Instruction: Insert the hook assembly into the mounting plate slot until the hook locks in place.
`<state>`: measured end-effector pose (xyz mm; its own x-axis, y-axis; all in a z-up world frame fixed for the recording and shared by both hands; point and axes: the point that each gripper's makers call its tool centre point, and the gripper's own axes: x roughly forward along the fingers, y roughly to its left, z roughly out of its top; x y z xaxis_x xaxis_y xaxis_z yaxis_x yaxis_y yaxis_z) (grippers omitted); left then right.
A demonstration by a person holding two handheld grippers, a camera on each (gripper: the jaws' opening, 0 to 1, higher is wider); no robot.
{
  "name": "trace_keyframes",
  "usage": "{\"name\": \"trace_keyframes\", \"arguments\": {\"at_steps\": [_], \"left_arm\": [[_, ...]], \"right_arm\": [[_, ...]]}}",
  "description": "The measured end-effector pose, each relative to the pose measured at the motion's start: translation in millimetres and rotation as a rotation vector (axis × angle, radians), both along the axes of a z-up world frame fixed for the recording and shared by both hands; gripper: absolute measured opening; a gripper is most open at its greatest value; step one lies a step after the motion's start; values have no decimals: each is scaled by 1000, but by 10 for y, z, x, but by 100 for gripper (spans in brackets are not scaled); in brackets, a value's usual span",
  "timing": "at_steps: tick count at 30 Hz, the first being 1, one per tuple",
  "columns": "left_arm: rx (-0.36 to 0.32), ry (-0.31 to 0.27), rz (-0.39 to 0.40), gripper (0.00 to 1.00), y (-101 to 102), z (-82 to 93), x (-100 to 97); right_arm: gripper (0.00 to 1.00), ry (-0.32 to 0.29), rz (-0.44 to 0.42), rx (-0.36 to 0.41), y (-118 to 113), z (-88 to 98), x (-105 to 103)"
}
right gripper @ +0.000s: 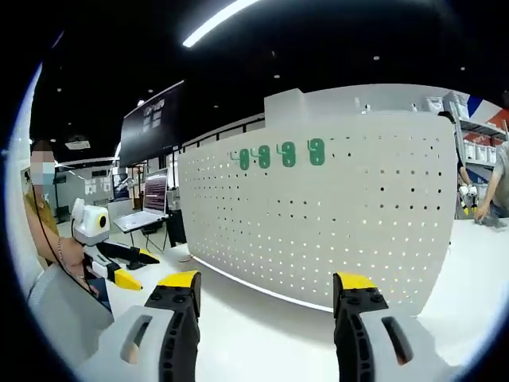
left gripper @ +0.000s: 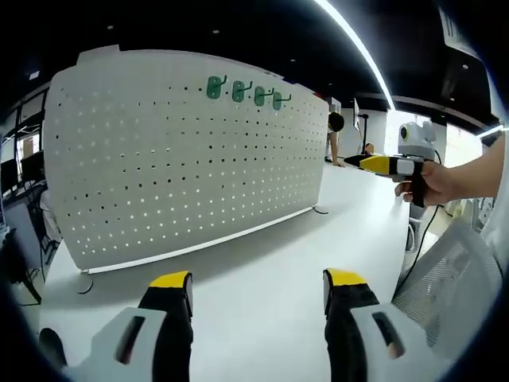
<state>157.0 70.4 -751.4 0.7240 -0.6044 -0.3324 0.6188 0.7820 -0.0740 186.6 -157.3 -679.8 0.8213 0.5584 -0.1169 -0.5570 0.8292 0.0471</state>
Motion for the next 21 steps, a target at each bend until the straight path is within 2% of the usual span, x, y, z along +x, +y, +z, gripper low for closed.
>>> {"name": "trace_keyframes", "arguments": {"at_steps": [13, 16, 21], "left_arm": [[-2, -5, 2, 69, -2, 31, -2], [-15, -19, 1, 69, -6, 139, -7], [-15, -20, 7, 70, 38, 166, -3]], "right_arm": [[67, 51, 4, -6, -31, -204, -243], [67, 65, -1, -6, -49, -253, -281], [68, 79, 2, -7, -42, -306, -343]]}}
